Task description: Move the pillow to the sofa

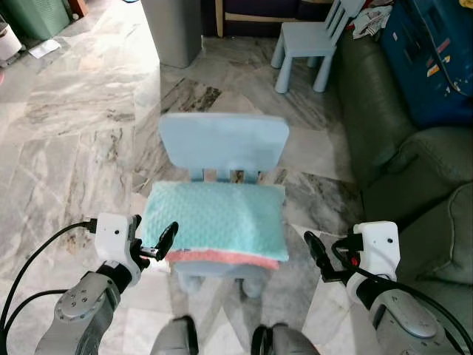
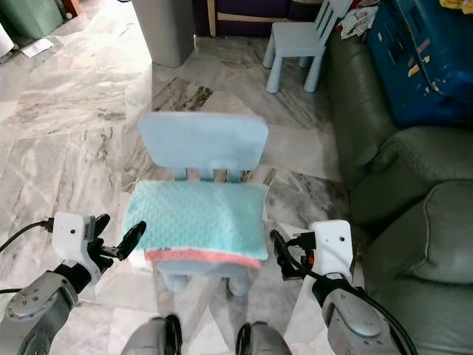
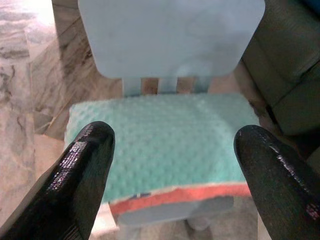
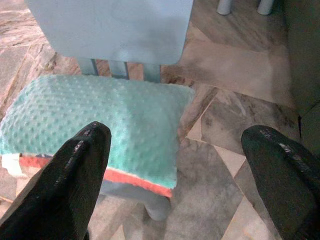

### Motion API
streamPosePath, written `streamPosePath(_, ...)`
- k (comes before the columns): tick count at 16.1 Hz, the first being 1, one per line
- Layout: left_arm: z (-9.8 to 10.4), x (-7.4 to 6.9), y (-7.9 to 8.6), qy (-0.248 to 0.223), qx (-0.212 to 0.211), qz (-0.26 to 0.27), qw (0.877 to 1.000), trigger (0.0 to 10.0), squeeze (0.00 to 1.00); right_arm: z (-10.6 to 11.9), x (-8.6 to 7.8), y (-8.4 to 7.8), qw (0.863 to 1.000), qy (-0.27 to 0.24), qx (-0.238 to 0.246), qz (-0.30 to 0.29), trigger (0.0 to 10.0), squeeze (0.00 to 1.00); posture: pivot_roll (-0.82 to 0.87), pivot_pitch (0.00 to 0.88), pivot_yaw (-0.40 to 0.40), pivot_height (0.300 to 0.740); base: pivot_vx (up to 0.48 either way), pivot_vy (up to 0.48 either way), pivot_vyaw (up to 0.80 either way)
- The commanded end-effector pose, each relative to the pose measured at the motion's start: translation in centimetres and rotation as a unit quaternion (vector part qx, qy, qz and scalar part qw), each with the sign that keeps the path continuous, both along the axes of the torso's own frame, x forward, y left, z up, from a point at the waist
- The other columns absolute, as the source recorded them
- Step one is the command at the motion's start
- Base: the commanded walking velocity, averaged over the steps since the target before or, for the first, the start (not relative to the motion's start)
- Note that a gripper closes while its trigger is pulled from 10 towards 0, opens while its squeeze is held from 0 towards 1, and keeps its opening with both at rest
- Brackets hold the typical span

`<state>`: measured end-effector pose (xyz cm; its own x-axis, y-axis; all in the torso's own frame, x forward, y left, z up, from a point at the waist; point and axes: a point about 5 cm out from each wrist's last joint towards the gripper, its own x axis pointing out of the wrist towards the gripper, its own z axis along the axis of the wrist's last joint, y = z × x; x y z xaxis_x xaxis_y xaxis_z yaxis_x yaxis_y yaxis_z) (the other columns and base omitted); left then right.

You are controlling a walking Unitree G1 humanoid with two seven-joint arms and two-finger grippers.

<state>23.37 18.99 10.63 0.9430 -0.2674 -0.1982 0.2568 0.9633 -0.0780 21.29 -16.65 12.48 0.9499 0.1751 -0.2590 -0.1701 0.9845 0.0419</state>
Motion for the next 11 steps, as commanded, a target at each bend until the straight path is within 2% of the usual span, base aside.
streamPosePath(1,-0.38,-0.35,0.08,0.01,-0.003,0.001,1.0,10.0,0.0,0.24,-0.23,0.3,1.0,-0.003,0.002,0.003,10.0,0.0,-0.05,0.26,-0.02,0.637,0.0,0.0,0.0)
streamPosePath(11,-0.42,-0.75,0.18,0.013,0.001,0.014,1.0,10.0,0.0,-0.1,0.25,0.29,1.0,0.001,-0.003,0.01,10.0,0.0,-0.03,0.269,-0.028,0.555,0.0,0.0,0.0)
